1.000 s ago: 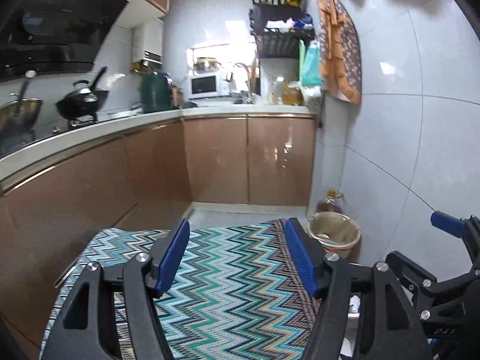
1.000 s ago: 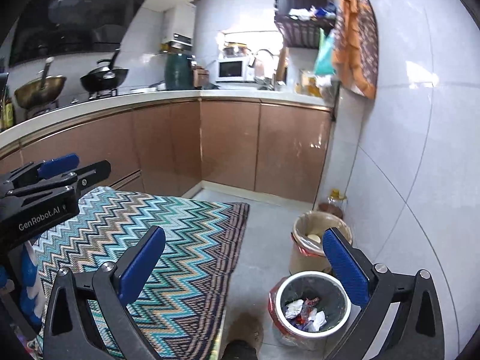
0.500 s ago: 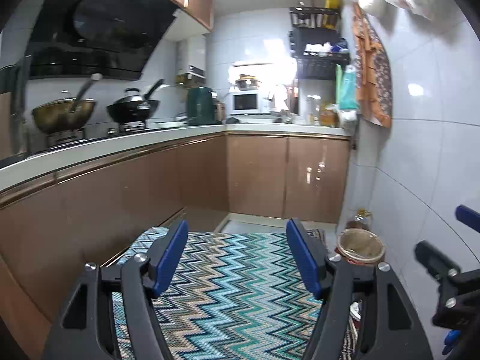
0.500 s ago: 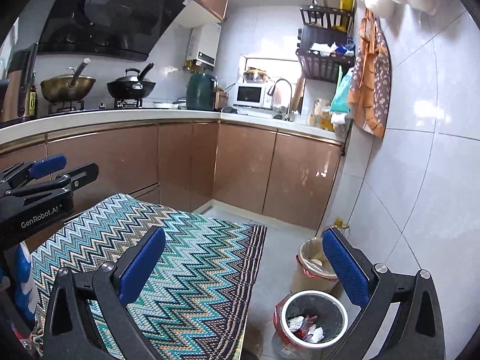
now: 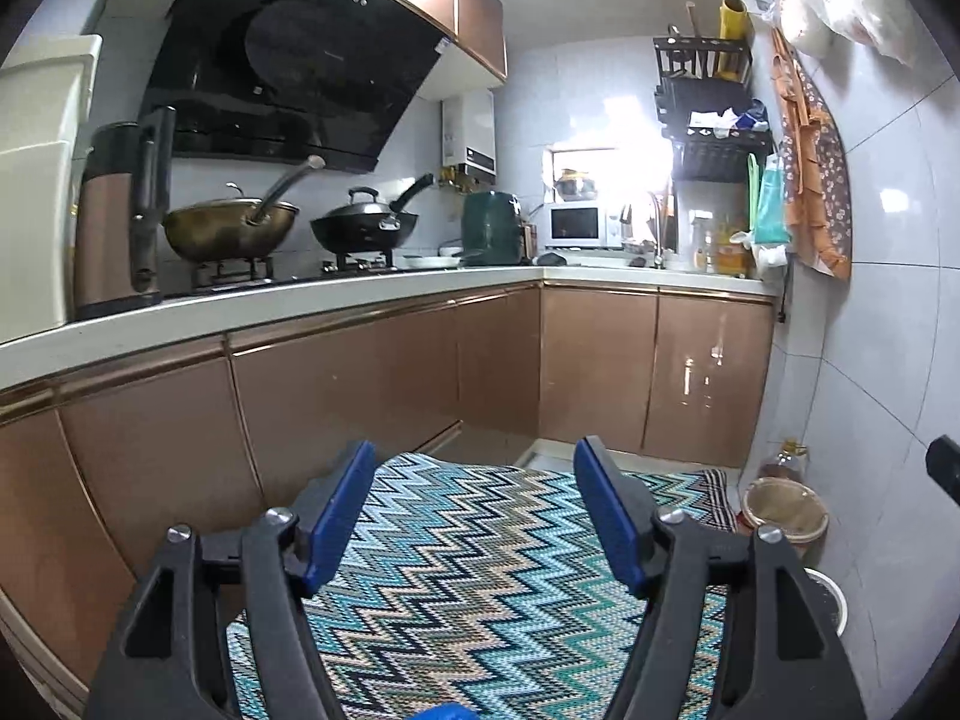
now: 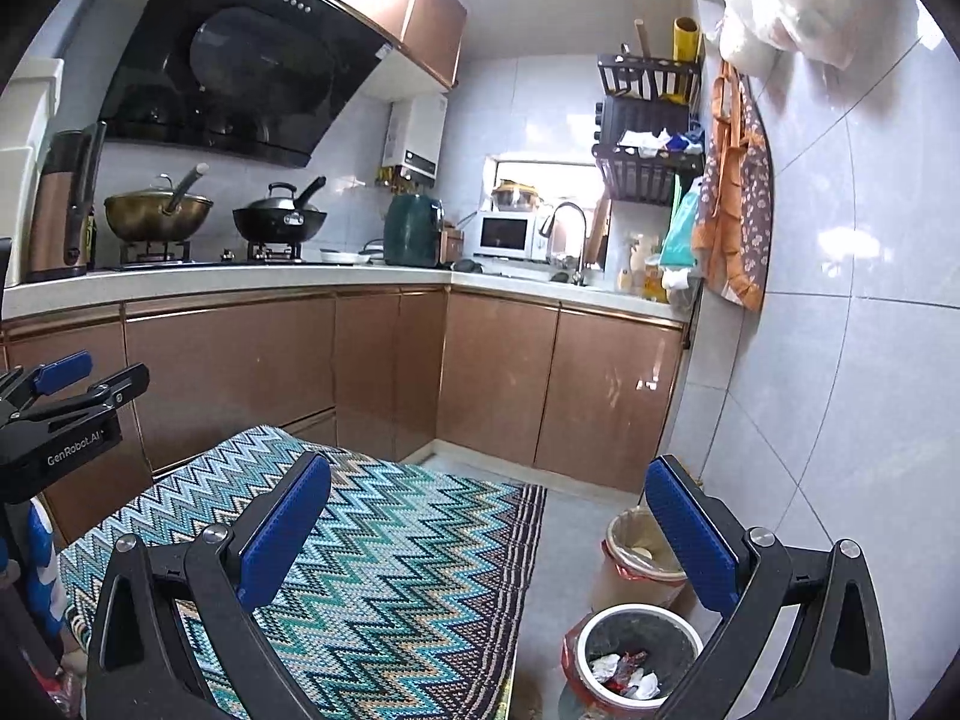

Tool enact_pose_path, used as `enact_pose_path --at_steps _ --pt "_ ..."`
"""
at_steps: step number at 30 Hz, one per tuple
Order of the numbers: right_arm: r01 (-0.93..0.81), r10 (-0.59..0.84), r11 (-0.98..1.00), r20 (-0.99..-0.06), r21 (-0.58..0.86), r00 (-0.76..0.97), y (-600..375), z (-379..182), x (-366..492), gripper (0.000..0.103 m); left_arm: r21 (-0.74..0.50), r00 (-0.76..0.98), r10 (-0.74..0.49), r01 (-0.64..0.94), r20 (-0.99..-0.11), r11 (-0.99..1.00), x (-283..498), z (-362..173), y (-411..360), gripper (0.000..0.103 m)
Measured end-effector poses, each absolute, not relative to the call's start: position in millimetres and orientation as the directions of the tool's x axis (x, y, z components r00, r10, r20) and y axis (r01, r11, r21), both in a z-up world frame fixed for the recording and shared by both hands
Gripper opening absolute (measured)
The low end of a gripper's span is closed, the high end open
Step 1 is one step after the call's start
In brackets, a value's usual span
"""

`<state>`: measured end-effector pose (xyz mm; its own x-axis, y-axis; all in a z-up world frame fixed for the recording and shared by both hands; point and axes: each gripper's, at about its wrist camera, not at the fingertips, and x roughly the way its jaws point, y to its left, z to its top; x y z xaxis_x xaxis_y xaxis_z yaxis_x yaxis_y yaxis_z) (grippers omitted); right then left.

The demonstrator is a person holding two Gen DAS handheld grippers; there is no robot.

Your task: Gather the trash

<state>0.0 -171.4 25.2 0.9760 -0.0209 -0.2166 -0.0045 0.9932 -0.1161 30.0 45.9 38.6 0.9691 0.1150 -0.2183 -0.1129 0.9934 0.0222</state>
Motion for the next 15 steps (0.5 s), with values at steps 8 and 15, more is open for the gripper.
enact_pose_path --at_steps 8,15 --pt "-0.002 -0.021 0.993 -0.19 -0.119 0.982 -170.8 29.1 -8.2 0.103 0.028 0.972 0.118 -0.115 -0.204 0.993 19.6 35.6 46.3 0.068" --pt "0.01 -0.03 0.994 -0.178 -0.109 0.984 -176.2 28.9 -10.9 0.103 0.032 0.974 0.11 -0.106 -0.196 0.994 18.0 35.9 45.7 0.068"
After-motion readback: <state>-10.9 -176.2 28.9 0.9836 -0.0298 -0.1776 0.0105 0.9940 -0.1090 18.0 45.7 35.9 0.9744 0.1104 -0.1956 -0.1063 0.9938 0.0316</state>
